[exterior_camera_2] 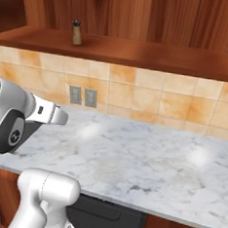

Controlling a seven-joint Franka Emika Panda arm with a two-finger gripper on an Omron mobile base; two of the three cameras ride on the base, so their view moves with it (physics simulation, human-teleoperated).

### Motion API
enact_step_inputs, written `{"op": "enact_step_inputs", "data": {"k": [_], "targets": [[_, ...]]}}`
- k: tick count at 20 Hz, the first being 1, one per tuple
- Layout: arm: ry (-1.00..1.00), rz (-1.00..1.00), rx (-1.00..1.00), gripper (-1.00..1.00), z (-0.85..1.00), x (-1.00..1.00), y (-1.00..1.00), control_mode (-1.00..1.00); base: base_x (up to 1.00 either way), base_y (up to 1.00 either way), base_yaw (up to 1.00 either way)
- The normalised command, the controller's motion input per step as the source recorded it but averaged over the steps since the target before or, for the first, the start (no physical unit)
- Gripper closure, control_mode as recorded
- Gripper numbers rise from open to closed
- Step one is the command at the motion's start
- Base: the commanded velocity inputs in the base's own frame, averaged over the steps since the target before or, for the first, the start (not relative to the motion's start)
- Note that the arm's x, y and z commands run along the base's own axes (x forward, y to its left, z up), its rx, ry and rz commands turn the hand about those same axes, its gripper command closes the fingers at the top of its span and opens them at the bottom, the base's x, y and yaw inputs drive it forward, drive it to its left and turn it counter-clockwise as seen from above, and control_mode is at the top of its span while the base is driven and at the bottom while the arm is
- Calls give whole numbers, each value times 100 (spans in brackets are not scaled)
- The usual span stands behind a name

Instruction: Take 2 condiments from the cabinet and move them on the counter near the stove.Make sure the condiments are lined up with each other, next to each other.

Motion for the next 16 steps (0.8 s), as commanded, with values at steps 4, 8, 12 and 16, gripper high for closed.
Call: {"op": "enact_step_inputs", "data": {"k": [4, 8, 12, 16], "targets": [[0, 2, 0, -100, 53, -23, -1, -100, 0, 0, 0], [0, 0, 0, -100, 74, -14, 0, -100, 0, 0, 0], [-1, 0, 0, -100, 61, 3, 0, -100, 0, 0, 0], [-3, 0, 0, -100, 31, 35, 0, -100, 0, 0, 0]]}}
